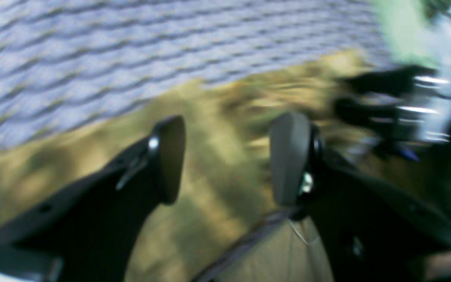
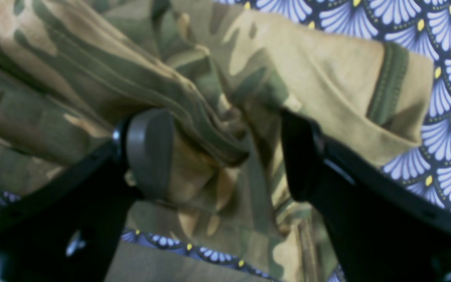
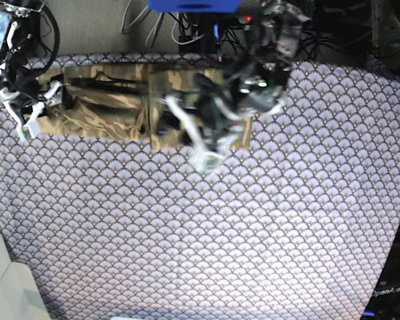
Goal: Fold the T-shirt properly
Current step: 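Lay the folded strip end down and hold it with the left gripper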
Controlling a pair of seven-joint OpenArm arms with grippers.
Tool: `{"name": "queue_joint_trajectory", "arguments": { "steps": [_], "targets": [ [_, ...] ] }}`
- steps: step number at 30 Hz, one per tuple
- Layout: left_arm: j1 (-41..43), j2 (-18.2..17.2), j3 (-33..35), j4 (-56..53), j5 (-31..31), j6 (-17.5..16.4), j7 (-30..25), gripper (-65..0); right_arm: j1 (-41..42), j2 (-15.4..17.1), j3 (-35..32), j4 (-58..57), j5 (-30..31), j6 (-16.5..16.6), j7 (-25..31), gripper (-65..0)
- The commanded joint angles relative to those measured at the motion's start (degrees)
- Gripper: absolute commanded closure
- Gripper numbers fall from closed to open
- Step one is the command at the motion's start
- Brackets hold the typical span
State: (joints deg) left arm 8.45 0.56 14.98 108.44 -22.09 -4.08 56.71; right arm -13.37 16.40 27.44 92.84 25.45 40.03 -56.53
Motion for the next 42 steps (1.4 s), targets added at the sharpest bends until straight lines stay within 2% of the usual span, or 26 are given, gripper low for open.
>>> {"name": "queue_joint_trajectory", "arguments": {
  "steps": [1, 5, 9, 11, 15, 20, 26, 32, 37, 42],
  "targets": [
    [1.18, -0.69, -1.66, 1.58, -0.38, -0.1, -0.31, -33.7, 0.49, 1.13, 0.29, 0.83, 0.61, -0.03, 0.75, -44.1],
    [4.43, -3.77, -6.32, 2.99, -0.38, -0.54, -0.75, -31.3, 0.57, 1.22, 0.47, 1.18, 0.61, -0.03, 0.75, -44.1],
    [4.43, -4.65, -9.4, -0.88, -0.38, -0.63, -0.93, -16.6, 0.57, 1.75, 0.73, 2.59, 0.79, -0.03, 0.75, -44.3],
    [3.9, -4.21, -10.72, -2.9, -0.38, -0.63, -0.93, -12.7, 0.49, 1.84, 0.73, 4.53, 0.79, -0.03, 0.66, -44.4],
    [1.88, -4.12, -11.07, -7.39, -0.38, -0.63, -1.02, -12.2, 0.57, 2.01, 1.44, 7.69, 0.79, -0.03, -2.06, -44.4],
    [-1.28, -4.12, -10.81, -12.66, -0.38, -0.63, -1.02, -12.1, 3.56, 1.84, 7.24, 8.75, 0.79, -0.03, -8.21, -44.4],
    [-1.63, -4.12, -10.54, -12.93, -0.38, -0.63, -1.02, -12.1, 6.73, 1.93, 13.75, 8.66, 0.79, -0.03, -14.72, -44.4],
    [-1.02, -4.12, -10.54, -12.75, -0.38, -0.63, -0.93, -12.1, 7.26, 1.22, 13.83, 7.87, 0.61, -0.03, -15.16, -44.4],
    [-0.93, -4.21, -10.46, -12.75, -0.38, -0.63, -0.66, -12.1, 9.45, 0.87, 13.83, -0.93, 0.61, -0.03, -14.98, -44.4],
    [-0.4, -4.21, -10.46, -12.75, -0.38, -0.63, -0.58, -12.1, 11.83, 3.24, 13.66, -10.6, 0.7, -0.03, -13.84, -44.4]
  ]
}}
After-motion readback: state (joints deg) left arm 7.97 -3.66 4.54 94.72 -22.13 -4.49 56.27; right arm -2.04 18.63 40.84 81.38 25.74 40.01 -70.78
